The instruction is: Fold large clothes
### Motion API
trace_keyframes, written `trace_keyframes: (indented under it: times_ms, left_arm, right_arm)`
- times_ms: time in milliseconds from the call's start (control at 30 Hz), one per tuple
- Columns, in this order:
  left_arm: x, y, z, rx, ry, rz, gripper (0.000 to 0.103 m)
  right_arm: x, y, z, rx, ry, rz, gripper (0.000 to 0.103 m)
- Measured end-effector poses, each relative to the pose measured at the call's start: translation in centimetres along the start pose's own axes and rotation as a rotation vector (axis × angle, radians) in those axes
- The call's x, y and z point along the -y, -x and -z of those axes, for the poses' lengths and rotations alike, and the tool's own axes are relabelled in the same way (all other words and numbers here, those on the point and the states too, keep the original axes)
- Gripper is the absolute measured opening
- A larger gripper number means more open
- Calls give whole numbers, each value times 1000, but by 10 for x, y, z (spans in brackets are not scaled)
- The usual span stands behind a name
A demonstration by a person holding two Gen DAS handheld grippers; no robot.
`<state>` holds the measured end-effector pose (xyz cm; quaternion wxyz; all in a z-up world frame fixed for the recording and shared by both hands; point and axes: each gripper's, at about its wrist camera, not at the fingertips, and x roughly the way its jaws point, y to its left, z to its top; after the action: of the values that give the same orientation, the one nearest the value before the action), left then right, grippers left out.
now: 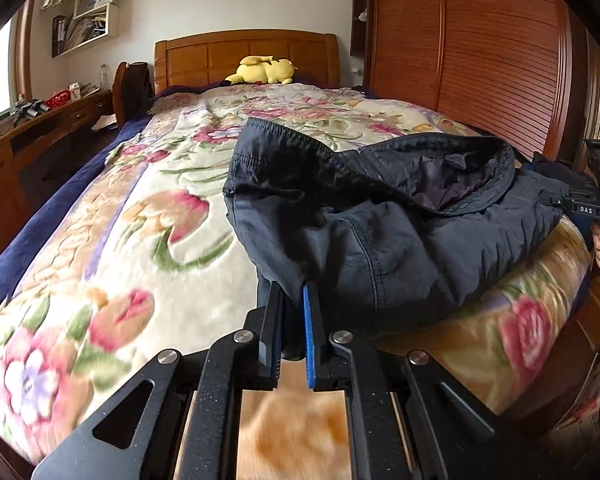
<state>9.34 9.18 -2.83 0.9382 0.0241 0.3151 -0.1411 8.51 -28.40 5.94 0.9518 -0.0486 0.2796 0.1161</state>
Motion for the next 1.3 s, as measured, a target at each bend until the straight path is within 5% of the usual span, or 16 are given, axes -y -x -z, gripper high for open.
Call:
trace_keyframes:
  times_ms: [267,433,533,667,700,800,1300]
  left_arm:
    - [4,3,15,21,46,-58,11]
    - [7,23,26,62,49,-114,25]
    - [8,36,31,91,63,-105,36]
    - [11,42,34,98,71,-108,38]
    - [12,42,35,98,74,-101,43]
    - [16,43,38,113,90,-71,80]
    - [41,32,45,99,66,-55,80]
  right_arm:
    - [-4,-2,4,-31,15,42,15]
    - [-12,-2,-1,-32,5,85,22]
    - [-20,6,2,-28,8,122,35]
    - [-27,24,-1,35,18,164,61]
    - [-29,30,-3,60,20,171,62]
    - [-40,39,-10,95,39,141,63]
    - [-134,-46,-40,-30,270,-18,64]
